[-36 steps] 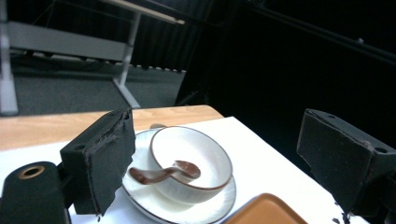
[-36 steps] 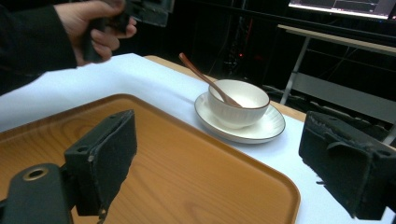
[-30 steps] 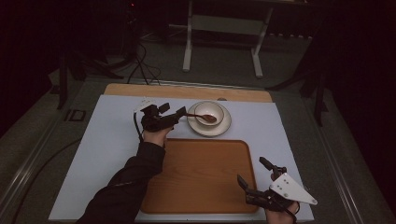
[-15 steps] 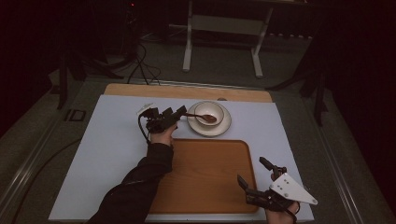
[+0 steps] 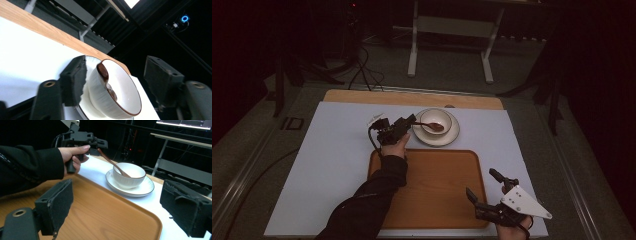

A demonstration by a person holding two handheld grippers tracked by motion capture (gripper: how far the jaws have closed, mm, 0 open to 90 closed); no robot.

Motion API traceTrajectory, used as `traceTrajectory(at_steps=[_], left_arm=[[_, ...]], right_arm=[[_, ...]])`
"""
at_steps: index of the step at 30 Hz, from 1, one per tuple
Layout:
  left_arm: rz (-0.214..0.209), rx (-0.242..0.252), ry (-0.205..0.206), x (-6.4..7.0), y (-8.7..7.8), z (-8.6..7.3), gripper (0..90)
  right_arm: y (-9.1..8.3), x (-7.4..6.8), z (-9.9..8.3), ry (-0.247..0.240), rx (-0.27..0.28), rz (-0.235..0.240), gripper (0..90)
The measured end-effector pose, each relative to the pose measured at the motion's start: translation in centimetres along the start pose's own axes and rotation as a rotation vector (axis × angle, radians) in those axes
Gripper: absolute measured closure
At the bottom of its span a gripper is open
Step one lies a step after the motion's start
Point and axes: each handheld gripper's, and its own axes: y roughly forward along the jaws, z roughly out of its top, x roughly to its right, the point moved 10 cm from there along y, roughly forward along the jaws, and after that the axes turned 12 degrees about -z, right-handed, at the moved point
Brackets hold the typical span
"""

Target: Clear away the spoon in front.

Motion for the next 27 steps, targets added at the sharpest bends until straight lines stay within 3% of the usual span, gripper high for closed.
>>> traceTrajectory(at_steps=[7,14,24,27], left_arm=[[0.040,0.032,-0.054,-0.2,0.4,-0.7,54.2],[0.053,0.061,-0.101,-0.6,0.9,-0.9,61.0],[0.082,0.128,-0.140,-0.8,1.2,-1.0,73.6],[0.094,0.131,-0.118,-0.8,1.1,-0.9,81.0]], right_arm=[[-0.1,0.0,0.0,-0.003,0.001,0.004,11.5],[-0.1,0.0,0.0,0.003,-0.003,0.009,11.6],[-0.1,-0.1,-0.1,0.004,-0.003,0.019,11.6],[-0.1,-0.1,-0.1,0.005,-0.004,0.021,11.6]])
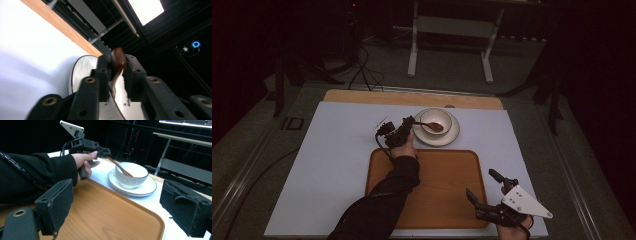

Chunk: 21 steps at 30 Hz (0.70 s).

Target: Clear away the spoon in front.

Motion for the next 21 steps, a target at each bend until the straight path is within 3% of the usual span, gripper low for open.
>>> traceTrajectory(at_steps=[9,21], left_arm=[[-0.016,0.016,0.036,0.7,-0.1,0.8,83.7],[-0.032,-0.025,0.079,1.8,-0.7,2.4,84.2]], right_arm=[[0.0,-0.1,0.0,-0.001,0.000,0.004,11.7],[0.0,-0.1,0.0,0.001,0.001,0.002,11.7]])
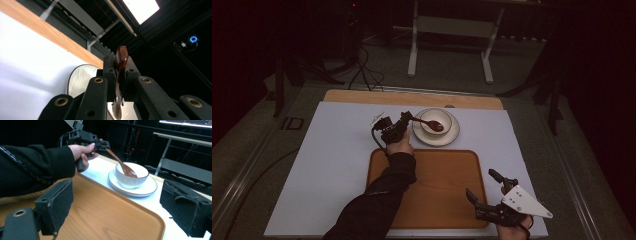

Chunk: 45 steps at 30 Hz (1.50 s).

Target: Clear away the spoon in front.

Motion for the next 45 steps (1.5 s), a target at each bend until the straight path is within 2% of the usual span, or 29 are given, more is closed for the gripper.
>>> traceTrajectory(at_steps=[4,8,11,18,24,29,30,34,40,41,42,45], left_arm=[[-0.010,-0.006,0.011,0.5,-0.2,0.8,84.2],[-0.031,-0.015,0.042,1.6,-0.6,2.3,84.2],[-0.043,-0.028,0.048,2.2,-0.9,3.0,84.2],[-0.077,-0.076,0.075,3.4,-1.9,4.2,84.2],[-0.095,-0.096,0.094,4.3,-2.9,5.4,84.2],[-0.128,-0.129,0.110,5.6,-3.9,6.6,84.2],[-0.134,-0.152,0.121,6.0,-4.4,7.0,84.2],[-0.146,-0.191,0.136,6.6,-5.2,7.4,84.2],[-0.173,-0.266,0.150,7.3,-6.6,7.3,84.1],[-0.173,-0.266,0.150,7.3,-6.6,7.3,84.2],[-0.185,-0.282,0.168,7.5,-7.1,7.3,84.1],[-0.196,-0.309,0.176,7.5,-7.8,7.3,84.1]], right_arm=[[0.0,0.0,0.0,-0.002,-0.001,0.000,11.6],[0.0,0.0,0.0,0.001,-0.002,-0.001,11.7],[0.1,0.0,0.0,0.003,-0.003,0.000,11.7],[0.1,-0.2,0.0,0.000,-0.002,0.001,11.6],[0.1,-0.2,-0.1,0.000,-0.004,-0.001,11.7],[0.1,-0.3,-0.1,-0.002,-0.005,-0.002,11.6],[0.2,-0.3,-0.1,-0.002,-0.006,0.001,11.7],[0.2,-0.4,0.0,-0.003,-0.004,0.001,11.7],[0.2,-0.4,0.0,-0.002,-0.006,0.003,11.7],[0.2,-0.4,0.0,-0.003,-0.007,0.004,11.7],[0.2,-0.4,0.0,-0.005,-0.008,0.004,11.7],[0.1,-0.4,0.0,-0.004,-0.007,0.003,11.6]])
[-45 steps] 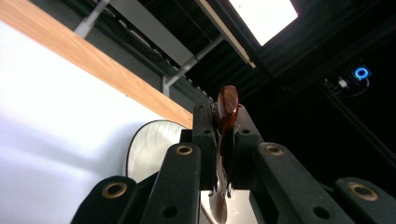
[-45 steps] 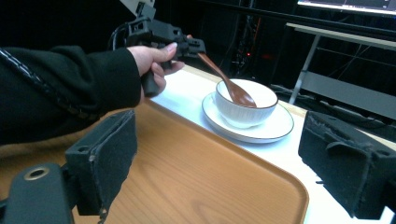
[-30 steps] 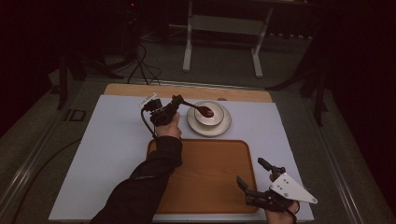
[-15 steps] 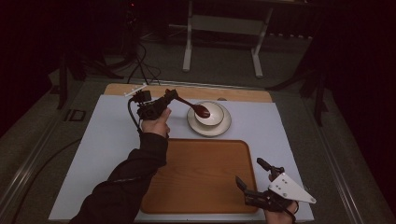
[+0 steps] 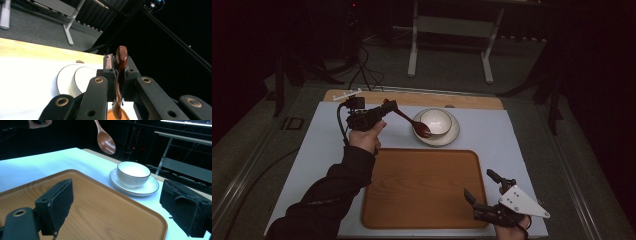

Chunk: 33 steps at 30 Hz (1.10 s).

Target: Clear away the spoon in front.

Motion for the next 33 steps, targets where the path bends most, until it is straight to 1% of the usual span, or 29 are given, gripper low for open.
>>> traceTrajectory(at_steps=[1,3,4,5,6,8,9,11,12,13,14,15,16,17,18,20,21,22,23,25,26,30,32,33], left_arm=[[0.002,-0.005,0.005,0.0,-0.2,-0.1,84.1],[-0.012,-0.028,0.008,0.2,-0.6,-0.4,84.1],[-0.012,-0.028,0.008,0.2,-0.6,-0.4,84.1],[-0.017,-0.045,0.006,0.2,-0.9,-0.7,84.1],[-0.017,-0.045,0.006,0.2,-0.9,-0.7,84.1],[-0.025,-0.071,0.005,0.3,-1.5,-1.2,84.1],[-0.019,-0.078,0.009,0.3,-1.8,-1.4,84.1],[-0.024,-0.100,0.007,0.4,-2.2,-1.8,84.1],[-0.021,-0.111,0.015,0.5,-2.4,-1.9,84.1],[-0.021,-0.111,0.015,0.5,-2.4,-1.9,84.1],[-0.021,-0.130,0.029,0.6,-2.6,-2.1,84.1],[-0.017,-0.139,0.039,0.6,-2.8,-2.3,84.1],[-0.022,-0.163,0.034,0.6,-3.0,-2.6,84.1],[-0.019,-0.171,0.034,0.7,-3.2,-2.7,84.1],[-0.029,-0.184,0.027,0.8,-3.3,-2.8,84.1],[-0.029,-0.184,0.027,0.8,-3.3,-2.8,84.1],[-0.046,-0.211,0.034,1.1,-3.6,-3.3,84.1],[-0.058,-0.223,0.030,1.3,-3.7,-3.5,84.1],[-0.060,-0.221,0.032,1.4,-3.9,-3.6,84.1],[-0.079,-0.243,0.025,1.5,-4.3,-4.0,84.1],[-0.082,-0.251,0.023,1.6,-4.5,-4.2,84.1],[-0.103,-0.310,0.014,1.5,-5.3,-5.4,84.0],[-0.107,-0.328,0.012,1.5,-5.7,-5.8,84.0],[-0.117,-0.348,0.013,1.6,-5.8,-6.0,84.0]], right_arm=[[0.0,0.0,0.0,0.000,0.001,-0.002,11.6],[-0.1,0.0,0.1,0.001,0.002,-0.002,11.7],[-0.1,0.0,0.1,0.001,0.003,-0.003,11.6],[0.0,0.0,0.1,0.000,0.001,-0.003,11.7],[0.0,0.0,0.0,0.001,0.000,-0.003,11.7],[0.0,0.1,0.1,0.003,0.000,-0.004,11.6],[0.0,0.1,0.1,0.002,0.001,-0.004,11.6],[-0.1,0.1,0.1,0.003,0.002,-0.006,11.6],[-0.1,0.1,0.1,0.004,0.004,-0.006,11.7],[-0.1,0.1,0.1,0.004,0.004,-0.006,11.7],[-0.1,0.1,0.1,0.003,0.002,-0.006,11.7],[0.0,0.1,0.0,0.000,-0.002,-0.007,11.7],[0.0,0.1,0.0,0.002,-0.003,-0.005,11.6],[0.0,0.1,0.0,0.002,-0.003,-0.006,11.7],[0.0,0.1,0.0,0.001,-0.003,-0.006,11.6],[0.0,0.1,0.0,0.001,-0.003,-0.006,11.6],[0.0,0.1,0.0,0.001,-0.003,-0.006,11.7],[0.0,0.0,0.0,-0.001,-0.003,-0.006,11.7],[-0.1,0.0,0.0,0.000,-0.003,-0.005,11.7],[0.0,0.0,0.0,0.000,-0.004,-0.005,11.7],[0.0,0.0,0.0,-0.001,-0.004,-0.004,11.7],[0.0,0.0,0.0,-0.002,-0.004,-0.004,11.6],[0.0,-0.1,0.0,0.000,-0.006,-0.003,11.7],[0.1,-0.1,0.0,-0.002,-0.006,-0.003,11.7]])
